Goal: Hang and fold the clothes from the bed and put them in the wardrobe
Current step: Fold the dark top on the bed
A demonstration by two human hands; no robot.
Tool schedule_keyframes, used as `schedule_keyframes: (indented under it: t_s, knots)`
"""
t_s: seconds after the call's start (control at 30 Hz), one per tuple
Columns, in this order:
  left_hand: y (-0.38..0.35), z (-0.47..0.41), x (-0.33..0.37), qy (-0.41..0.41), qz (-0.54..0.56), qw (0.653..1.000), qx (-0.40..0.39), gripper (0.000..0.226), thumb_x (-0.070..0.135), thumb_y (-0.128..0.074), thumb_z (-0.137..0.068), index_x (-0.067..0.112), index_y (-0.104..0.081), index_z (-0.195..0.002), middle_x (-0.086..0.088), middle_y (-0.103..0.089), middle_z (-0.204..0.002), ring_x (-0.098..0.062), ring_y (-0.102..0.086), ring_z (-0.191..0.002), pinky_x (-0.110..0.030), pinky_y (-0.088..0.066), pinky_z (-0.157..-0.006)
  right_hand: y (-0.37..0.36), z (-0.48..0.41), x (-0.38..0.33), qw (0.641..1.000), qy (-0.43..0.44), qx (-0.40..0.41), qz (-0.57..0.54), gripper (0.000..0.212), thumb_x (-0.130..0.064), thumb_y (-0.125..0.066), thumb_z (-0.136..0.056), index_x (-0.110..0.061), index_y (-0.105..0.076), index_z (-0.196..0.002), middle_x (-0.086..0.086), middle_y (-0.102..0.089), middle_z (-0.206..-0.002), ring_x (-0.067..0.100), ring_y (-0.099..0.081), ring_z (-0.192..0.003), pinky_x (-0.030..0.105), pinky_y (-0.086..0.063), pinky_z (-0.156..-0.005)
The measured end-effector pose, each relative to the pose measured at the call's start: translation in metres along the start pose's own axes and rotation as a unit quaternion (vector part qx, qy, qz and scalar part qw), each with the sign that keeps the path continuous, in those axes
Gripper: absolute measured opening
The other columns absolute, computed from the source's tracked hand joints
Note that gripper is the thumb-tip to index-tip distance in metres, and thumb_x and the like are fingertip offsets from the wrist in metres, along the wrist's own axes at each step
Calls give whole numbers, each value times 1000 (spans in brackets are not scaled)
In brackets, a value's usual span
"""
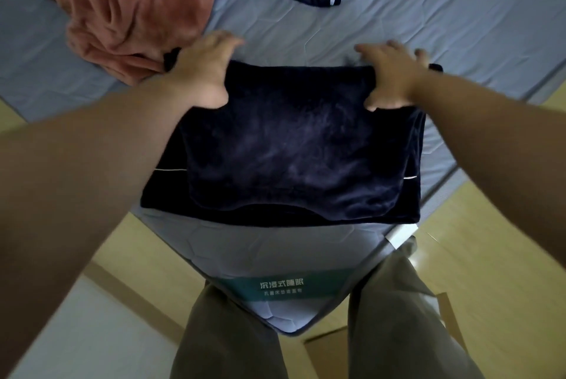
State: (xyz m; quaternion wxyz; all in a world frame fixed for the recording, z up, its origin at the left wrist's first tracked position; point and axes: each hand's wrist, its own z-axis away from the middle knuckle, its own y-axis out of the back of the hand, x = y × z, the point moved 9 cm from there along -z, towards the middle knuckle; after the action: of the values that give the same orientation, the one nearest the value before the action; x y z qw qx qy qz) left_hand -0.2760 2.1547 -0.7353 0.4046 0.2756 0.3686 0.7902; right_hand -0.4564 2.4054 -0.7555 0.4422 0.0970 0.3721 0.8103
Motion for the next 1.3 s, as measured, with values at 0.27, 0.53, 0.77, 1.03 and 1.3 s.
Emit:
schedule_keyframes:
  t_s: [0.27,0.53,0.77,1.03,1.3]
  knots:
    - [-20,-42,5,-21,-227,950,-214,82,18,-93,-65,11,-49,-134,-13,-57,-132,-34,-60,-112,-37,-52,-84,-18,-37,-7,982,9,-182,57,66,-18,-94,-62,-14,-68,-123,8,-70,-108,29,-64,-97,34,-47,-85]
    - [-1,-53,-18,-11,-195,969,-152,44,25,-90,-71,10,-64,-103,-3,-57,-87,-27,-56,-83,-36,-53,-78,-2,-45,-10,984,34,-158,68,68,-25,-92,-68,-8,-65,-128,11,-68,-113,31,-64,-101,31,-46,-87]
    - [29,-19,-19,-9,-180,982,-48,20,16,-72,-79,13,-57,-92,-10,-57,-91,-33,-58,-86,-40,-54,-71,35,-25,-24,987,70,-47,137,61,-31,-86,-75,-12,-61,-127,16,-63,-118,38,-59,-109,40,-48,-88]
    - [-5,129,-2,-116,-146,970,159,57,3,-76,-65,-1,-54,-117,-26,-55,-103,-44,-54,-87,-46,-38,-63,2,125,-30,944,147,236,179,38,-4,-65,-64,-4,-54,-100,21,-55,-94,41,-52,-88,43,-36,-67]
    - [-119,206,1,-129,-112,980,104,48,5,-60,-73,-1,-53,-120,-26,-59,-112,-39,-58,-80,-40,-41,-64,-122,179,-26,972,88,115,186,67,-10,-74,-61,-10,-51,-124,18,-51,-104,40,-49,-90,45,-46,-66]
